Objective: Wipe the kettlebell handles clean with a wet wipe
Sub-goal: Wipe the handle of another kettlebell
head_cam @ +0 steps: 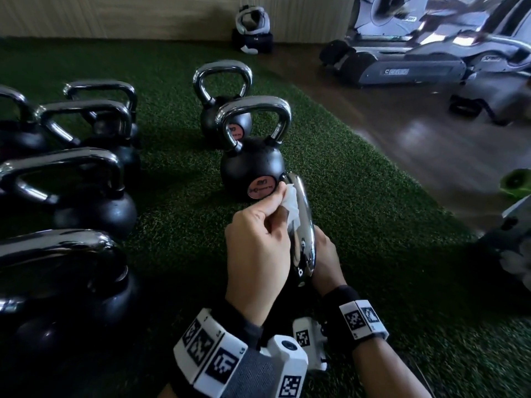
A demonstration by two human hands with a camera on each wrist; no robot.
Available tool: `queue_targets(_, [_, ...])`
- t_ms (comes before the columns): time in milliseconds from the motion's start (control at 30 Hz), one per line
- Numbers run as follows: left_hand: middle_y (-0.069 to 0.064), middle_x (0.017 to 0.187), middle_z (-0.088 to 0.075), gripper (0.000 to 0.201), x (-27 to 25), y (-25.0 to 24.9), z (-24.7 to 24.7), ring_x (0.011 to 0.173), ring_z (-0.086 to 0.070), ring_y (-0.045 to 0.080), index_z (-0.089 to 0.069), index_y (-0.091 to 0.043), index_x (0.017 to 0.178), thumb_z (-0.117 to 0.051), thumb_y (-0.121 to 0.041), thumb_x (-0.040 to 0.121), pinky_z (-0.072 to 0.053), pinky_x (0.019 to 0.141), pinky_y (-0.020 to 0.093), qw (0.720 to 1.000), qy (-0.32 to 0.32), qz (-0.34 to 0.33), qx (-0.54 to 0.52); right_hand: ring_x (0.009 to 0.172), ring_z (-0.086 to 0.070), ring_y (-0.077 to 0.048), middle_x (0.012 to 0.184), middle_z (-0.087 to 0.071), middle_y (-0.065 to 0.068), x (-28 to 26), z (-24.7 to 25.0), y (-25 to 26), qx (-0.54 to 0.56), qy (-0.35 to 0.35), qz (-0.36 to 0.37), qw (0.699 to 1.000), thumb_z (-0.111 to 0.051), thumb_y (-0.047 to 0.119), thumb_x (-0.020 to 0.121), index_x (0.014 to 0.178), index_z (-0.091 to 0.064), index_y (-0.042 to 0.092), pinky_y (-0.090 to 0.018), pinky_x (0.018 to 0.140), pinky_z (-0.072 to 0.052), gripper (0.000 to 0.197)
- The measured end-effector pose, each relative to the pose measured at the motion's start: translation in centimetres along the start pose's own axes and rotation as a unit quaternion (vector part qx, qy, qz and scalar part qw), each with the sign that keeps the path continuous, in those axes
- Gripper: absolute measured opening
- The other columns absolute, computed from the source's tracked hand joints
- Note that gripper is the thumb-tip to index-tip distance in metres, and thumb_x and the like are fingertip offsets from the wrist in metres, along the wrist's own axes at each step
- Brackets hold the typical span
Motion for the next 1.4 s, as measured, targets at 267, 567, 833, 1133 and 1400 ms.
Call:
queue_targets(267, [-0.032,0.119,-0.067,0.039,-7.0,-0.8,1.3,0.111,-0.066,-0.01,-0.067,-0.02,0.133,-0.065,-0.009,0.096,-0.052,0.096,0.013,1.0,-0.007,-0.025,0.002,0.091,-0.061,-0.008,0.105,-0.071,0.001,0.4,0.0,-0.4,-0.065,0.0,0.038,0.997,-0.064,0.05,0.075,0.107,-0.067,0.028,-0.013,0.069,-0.038,0.039])
queue_targets(567, [-0.017,0.117,-0.075,0.054,-9.0,0.6,1.1,0.1,-0.072,-0.002,-0.061,-0.028,0.141,-0.063,-0.001,0.094,-0.061,0.085,0.026,0.995,0.031,-0.037,0.087,0.098,-0.069,-0.018,0.105,-0.072,-0.001,0.7,0.3,-1.5,-0.056,-0.027,0.032,0.998,-0.076,0.027,0.09,0.108,-0.07,0.021,-0.033,0.082,-0.053,0.02])
queue_targets(833, [-0.017,0.121,-0.072,0.06,-9.5,2.2,0.0,0.112,-0.065,-0.009,-0.061,-0.014,0.141,-0.068,0.009,0.085,-0.051,0.097,0.012,0.982,0.054,-0.083,0.158,0.087,-0.057,-0.007,0.093,-0.06,0.018,1.2,0.0,-2.6,-0.014,-0.024,0.037,0.999,-0.073,0.041,0.084,0.095,-0.06,0.039,-0.035,0.081,-0.051,0.017])
queue_targets(1133, [-0.013,0.117,-0.076,0.028,-6.7,3.1,2.9,0.115,-0.068,0.003,-0.075,-0.023,0.121,-0.067,-0.013,0.097,-0.052,0.099,0.018,0.983,0.13,0.117,-0.059,0.102,-0.071,-0.013,0.108,-0.076,0.009,-4.0,3.5,1.9,0.023,-0.077,0.009,0.997,-0.07,0.054,0.086,0.113,-0.075,0.034,-0.046,0.093,-0.057,0.034])
queue_targets(1400, [0.014,0.108,-0.078,0.032,-7.8,2.6,3.5,0.096,-0.077,0.023,-0.082,-0.022,0.104,-0.081,-0.005,0.078,-0.06,0.069,0.024,0.895,0.142,0.29,-0.307,0.068,-0.072,-0.013,0.095,-0.076,0.007,-15.3,4.1,14.7,0.023,-0.094,0.232,0.968,-0.086,0.025,0.075,0.11,-0.079,0.027,-0.019,0.062,-0.058,0.035])
Point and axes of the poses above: each hand's wrist, its own x-axis towards the middle knuckle, its own z-axis out of the back of the hand, y = z × x, the point moved 9 cm from there along x, towards the middle knuckle
